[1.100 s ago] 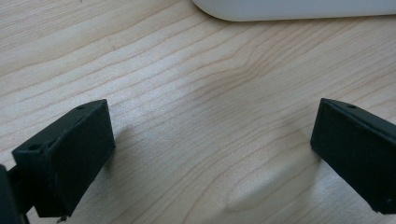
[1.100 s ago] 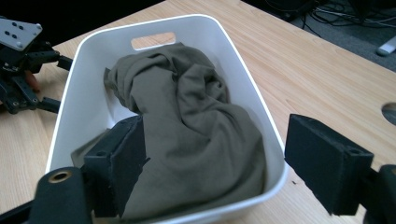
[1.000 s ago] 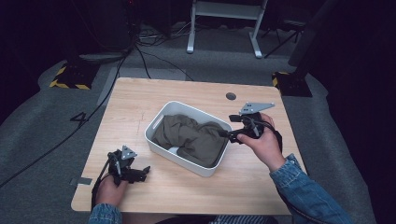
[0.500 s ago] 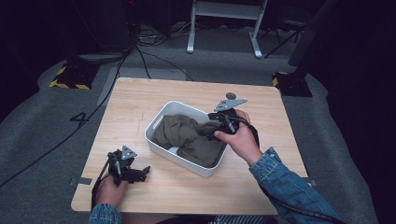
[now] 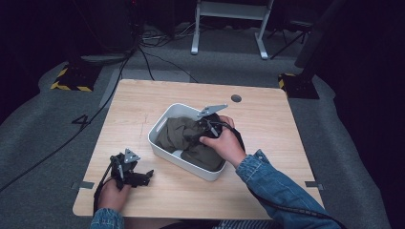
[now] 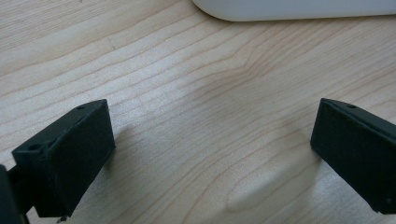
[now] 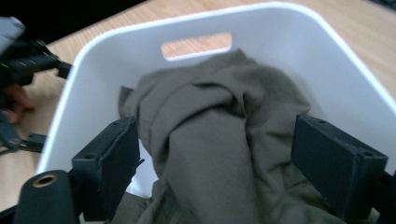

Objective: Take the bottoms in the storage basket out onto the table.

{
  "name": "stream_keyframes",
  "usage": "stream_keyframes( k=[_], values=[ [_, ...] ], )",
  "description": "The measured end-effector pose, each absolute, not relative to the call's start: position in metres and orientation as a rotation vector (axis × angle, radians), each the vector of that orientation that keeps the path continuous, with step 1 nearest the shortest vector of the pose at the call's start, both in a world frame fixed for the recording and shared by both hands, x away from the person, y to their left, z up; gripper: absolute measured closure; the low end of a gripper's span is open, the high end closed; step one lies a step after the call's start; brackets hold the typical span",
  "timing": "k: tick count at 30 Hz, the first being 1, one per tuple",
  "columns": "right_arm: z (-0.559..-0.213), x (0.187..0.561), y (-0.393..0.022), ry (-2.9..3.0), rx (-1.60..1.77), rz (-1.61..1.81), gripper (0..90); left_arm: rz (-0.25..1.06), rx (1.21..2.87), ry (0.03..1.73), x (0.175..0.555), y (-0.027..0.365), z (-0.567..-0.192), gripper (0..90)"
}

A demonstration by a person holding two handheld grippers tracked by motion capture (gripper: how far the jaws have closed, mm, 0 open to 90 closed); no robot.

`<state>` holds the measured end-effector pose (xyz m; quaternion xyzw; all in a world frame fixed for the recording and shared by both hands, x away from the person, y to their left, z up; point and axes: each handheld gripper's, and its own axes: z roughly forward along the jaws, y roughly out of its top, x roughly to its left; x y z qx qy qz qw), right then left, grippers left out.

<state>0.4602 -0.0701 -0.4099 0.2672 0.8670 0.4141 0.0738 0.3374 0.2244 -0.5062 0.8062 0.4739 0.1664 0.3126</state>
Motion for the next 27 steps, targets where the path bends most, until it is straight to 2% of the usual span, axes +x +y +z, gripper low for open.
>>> stream_keyframes(
  k=[7,20,24,27],
  values=[
    [-0.439,0.468,-0.056,2.665,0.850,1.090,15.4,0.439,2.127,1.250,0.337,0.224,-0.506,0.0],
    [-0.462,0.478,-0.053,2.760,0.903,0.809,14.8,0.439,2.127,1.250,0.337,0.224,-0.506,0.0],
    [-0.467,0.479,-0.051,2.781,0.876,0.747,16.8,0.439,2.127,1.250,0.337,0.224,-0.506,0.0],
    [-0.469,0.479,-0.050,2.779,0.870,0.707,22.3,0.439,2.127,1.250,0.337,0.224,-0.506,0.0]
  ],
)
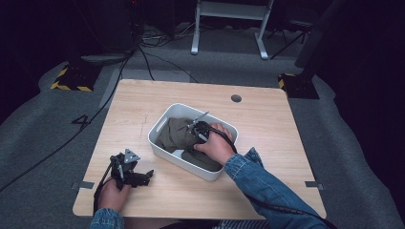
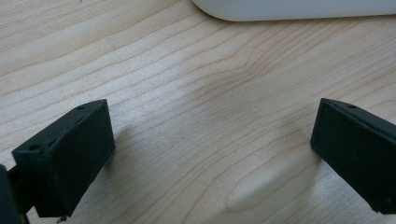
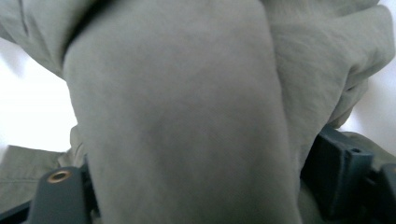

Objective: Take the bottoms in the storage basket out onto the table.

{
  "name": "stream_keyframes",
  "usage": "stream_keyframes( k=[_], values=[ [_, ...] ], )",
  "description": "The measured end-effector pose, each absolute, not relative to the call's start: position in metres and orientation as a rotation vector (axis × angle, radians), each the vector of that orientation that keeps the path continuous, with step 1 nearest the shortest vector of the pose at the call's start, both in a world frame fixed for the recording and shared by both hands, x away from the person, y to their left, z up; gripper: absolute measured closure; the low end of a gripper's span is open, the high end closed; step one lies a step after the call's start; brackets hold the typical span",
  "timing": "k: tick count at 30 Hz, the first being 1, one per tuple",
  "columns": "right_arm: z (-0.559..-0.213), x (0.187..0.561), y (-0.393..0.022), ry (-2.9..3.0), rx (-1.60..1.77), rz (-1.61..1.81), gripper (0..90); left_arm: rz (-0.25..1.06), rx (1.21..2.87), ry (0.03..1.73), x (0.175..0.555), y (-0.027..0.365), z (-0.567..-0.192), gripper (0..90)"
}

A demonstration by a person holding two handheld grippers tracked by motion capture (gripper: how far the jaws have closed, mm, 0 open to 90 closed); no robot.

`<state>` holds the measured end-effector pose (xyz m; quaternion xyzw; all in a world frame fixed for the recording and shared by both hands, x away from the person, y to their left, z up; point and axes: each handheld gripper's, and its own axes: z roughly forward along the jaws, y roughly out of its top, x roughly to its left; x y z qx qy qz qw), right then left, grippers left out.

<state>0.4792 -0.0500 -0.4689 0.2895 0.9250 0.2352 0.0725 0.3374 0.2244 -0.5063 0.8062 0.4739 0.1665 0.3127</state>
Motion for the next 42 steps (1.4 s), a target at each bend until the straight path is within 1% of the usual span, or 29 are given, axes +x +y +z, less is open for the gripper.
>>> stream_keyframes(
  k=[2,3,6,7,8,9,14,17,19,20,22,24,37,38,40,42],
  values=[
    [-0.469,0.479,-0.050,2.768,0.862,0.686,27.4,0.439,2.127,1.250,0.337,0.224,-0.506,0.0],
    [-0.469,0.478,-0.049,2.761,0.854,0.670,31.5,0.439,2.126,1.250,0.337,0.224,-0.506,0.0],
    [-0.469,0.476,-0.048,2.746,0.813,0.655,47.2,0.439,2.127,1.250,0.337,0.224,-0.506,0.0],
    [-0.469,0.476,-0.048,2.746,0.813,0.655,47.2,0.439,2.127,1.250,0.337,0.224,-0.506,0.0],
    [-0.467,0.476,-0.049,2.733,0.805,0.681,59.6,0.439,2.127,1.250,0.337,0.224,-0.506,0.0],
    [-0.466,0.476,-0.051,2.730,0.818,0.709,62.4,0.439,2.127,1.250,0.337,0.224,-0.506,0.0],
    [-0.461,0.479,-0.057,2.707,0.864,0.837,66.2,0.438,2.127,1.250,0.337,0.224,-0.506,0.0],
    [-0.457,0.478,-0.057,2.698,0.858,0.865,66.5,0.439,2.127,1.250,0.337,0.224,-0.506,0.0],
    [-0.448,0.476,-0.055,2.700,0.840,0.860,66.6,0.439,2.127,1.250,0.337,0.224,-0.506,0.0],
    [-0.437,0.474,-0.053,2.679,0.815,0.903,66.7,0.439,2.127,1.250,0.337,0.224,-0.506,0.0],
    [-0.434,0.474,-0.053,2.678,0.809,0.917,66.7,0.439,2.127,1.250,0.337,0.224,-0.506,0.0],
    [-0.421,0.471,-0.053,2.662,0.800,0.960,66.7,0.439,2.127,1.250,0.337,0.224,-0.506,0.0],
    [-0.376,0.465,-0.059,2.604,0.748,1.093,66.6,0.439,2.127,1.250,0.337,0.224,-0.506,0.0],
    [-0.368,0.463,-0.061,2.589,0.736,1.109,66.6,0.439,2.127,1.250,0.337,0.224,-0.506,0.0],
    [-0.365,0.463,-0.062,2.585,0.734,1.115,66.6,0.439,2.127,1.250,0.337,0.224,-0.506,0.0],
    [-0.353,0.463,-0.065,2.561,0.733,1.147,66.6,0.438,2.127,1.250,0.337,0.224,-0.506,0.0]
  ],
)
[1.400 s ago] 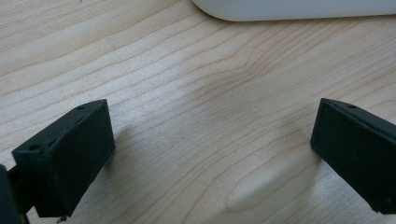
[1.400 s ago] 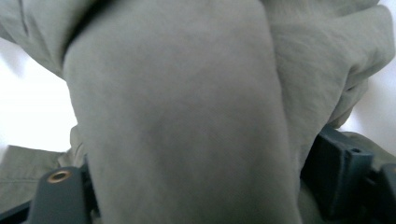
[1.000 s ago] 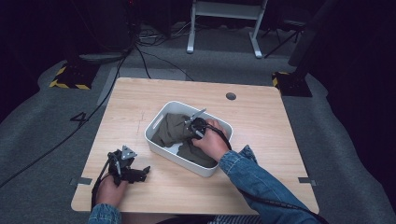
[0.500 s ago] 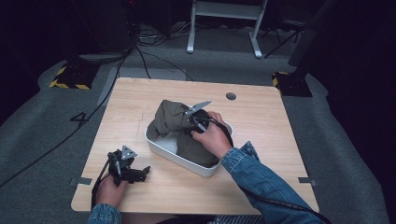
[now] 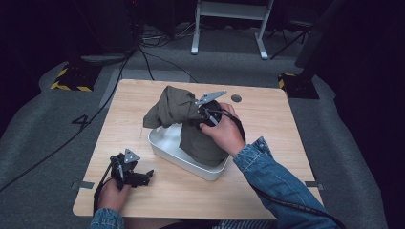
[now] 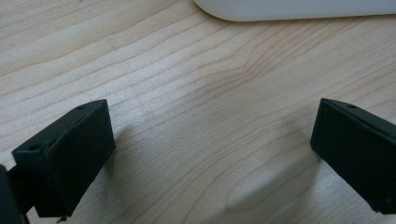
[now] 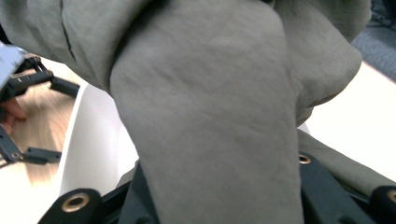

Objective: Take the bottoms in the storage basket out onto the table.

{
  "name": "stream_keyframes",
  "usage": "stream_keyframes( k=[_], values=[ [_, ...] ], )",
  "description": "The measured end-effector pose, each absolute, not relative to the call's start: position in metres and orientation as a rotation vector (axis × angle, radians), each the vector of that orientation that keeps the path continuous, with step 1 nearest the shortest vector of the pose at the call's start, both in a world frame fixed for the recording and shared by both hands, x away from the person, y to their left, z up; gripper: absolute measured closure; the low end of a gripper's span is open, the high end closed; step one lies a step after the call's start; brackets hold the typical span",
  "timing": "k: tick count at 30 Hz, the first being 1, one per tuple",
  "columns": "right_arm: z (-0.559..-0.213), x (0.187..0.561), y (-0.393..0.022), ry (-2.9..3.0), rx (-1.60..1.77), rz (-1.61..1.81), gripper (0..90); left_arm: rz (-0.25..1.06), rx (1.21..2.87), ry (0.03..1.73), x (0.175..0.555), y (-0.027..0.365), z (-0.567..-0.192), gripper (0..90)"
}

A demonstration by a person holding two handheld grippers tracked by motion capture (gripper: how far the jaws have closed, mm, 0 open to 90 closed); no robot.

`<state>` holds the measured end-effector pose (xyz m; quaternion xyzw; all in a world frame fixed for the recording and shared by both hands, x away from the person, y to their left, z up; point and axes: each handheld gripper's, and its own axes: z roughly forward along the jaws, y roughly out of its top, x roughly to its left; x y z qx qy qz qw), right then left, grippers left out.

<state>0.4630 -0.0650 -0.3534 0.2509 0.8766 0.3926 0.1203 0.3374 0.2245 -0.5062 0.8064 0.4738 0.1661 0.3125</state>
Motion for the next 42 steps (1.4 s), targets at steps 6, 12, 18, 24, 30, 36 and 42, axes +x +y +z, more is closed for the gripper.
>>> stream_keyframes(
  k=[6,12,18,24,30,36,42],
  values=[
    [-0.334,0.463,-0.071,2.528,0.722,1.199,66.6,0.438,2.128,1.249,0.337,0.224,-0.506,0.0],
    [-0.319,0.462,-0.079,2.505,0.723,1.224,66.5,0.438,2.128,1.249,0.337,0.224,-0.506,0.0],
    [-0.302,0.466,-0.098,2.464,0.762,1.250,66.4,0.438,2.128,1.249,0.337,0.225,-0.506,0.0],
    [-0.287,0.474,-0.123,2.413,0.814,1.246,66.3,0.438,2.128,1.249,0.337,0.224,-0.506,0.0],
    [-0.277,0.481,-0.147,2.363,0.874,1.243,66.2,0.438,2.127,1.250,0.337,0.224,-0.506,0.0],
    [-0.270,0.490,-0.179,2.298,0.955,1.219,66.0,0.438,2.127,1.250,0.337,0.224,-0.506,0.0],
    [-0.270,0.500,-0.219,2.220,1.061,1.196,65.7,0.438,2.127,1.250,0.337,0.224,-0.506,0.0]
  ],
)
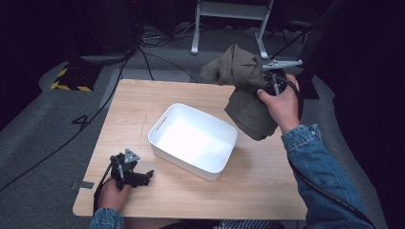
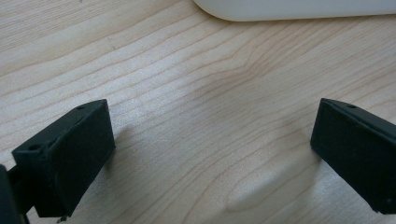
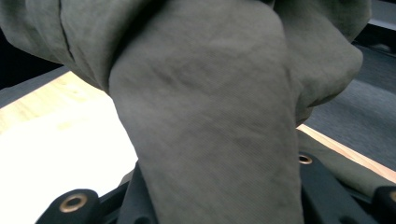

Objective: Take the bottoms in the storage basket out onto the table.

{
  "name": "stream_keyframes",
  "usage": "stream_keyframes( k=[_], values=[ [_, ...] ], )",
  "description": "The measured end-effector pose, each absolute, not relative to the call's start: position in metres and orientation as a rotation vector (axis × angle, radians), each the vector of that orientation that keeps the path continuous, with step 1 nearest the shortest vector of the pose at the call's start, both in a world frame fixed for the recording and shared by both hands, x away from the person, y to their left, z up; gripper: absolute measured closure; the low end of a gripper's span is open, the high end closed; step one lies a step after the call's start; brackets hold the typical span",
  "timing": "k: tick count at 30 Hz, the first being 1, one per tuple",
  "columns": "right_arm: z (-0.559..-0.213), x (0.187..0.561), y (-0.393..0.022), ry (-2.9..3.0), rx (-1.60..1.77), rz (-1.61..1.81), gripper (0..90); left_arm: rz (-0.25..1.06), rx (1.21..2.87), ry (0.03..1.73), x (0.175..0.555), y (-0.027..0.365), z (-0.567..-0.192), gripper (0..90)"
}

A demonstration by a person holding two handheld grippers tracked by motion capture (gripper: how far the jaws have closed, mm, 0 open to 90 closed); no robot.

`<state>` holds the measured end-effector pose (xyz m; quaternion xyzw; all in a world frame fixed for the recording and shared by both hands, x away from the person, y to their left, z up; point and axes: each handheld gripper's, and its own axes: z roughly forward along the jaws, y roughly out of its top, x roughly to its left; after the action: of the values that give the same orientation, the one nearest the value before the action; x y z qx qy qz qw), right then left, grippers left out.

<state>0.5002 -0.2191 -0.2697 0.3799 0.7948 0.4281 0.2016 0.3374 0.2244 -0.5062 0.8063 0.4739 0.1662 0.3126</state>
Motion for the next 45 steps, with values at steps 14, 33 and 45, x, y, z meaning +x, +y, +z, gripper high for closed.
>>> stream_keyframes(
  k=[14,33,45],
  values=[
    [-0.284,0.523,-0.275,2.116,1.247,1.110,64.6,0.438,2.127,1.250,0.337,0.224,-0.506,0.0],
    [-0.344,0.547,-0.303,2.094,1.401,1.023,63.9,0.438,2.127,1.250,0.337,0.224,-0.506,0.0],
    [-0.387,0.551,-0.293,2.157,1.450,0.973,63.5,0.438,2.127,1.250,0.337,0.224,-0.506,0.0]
  ],
)
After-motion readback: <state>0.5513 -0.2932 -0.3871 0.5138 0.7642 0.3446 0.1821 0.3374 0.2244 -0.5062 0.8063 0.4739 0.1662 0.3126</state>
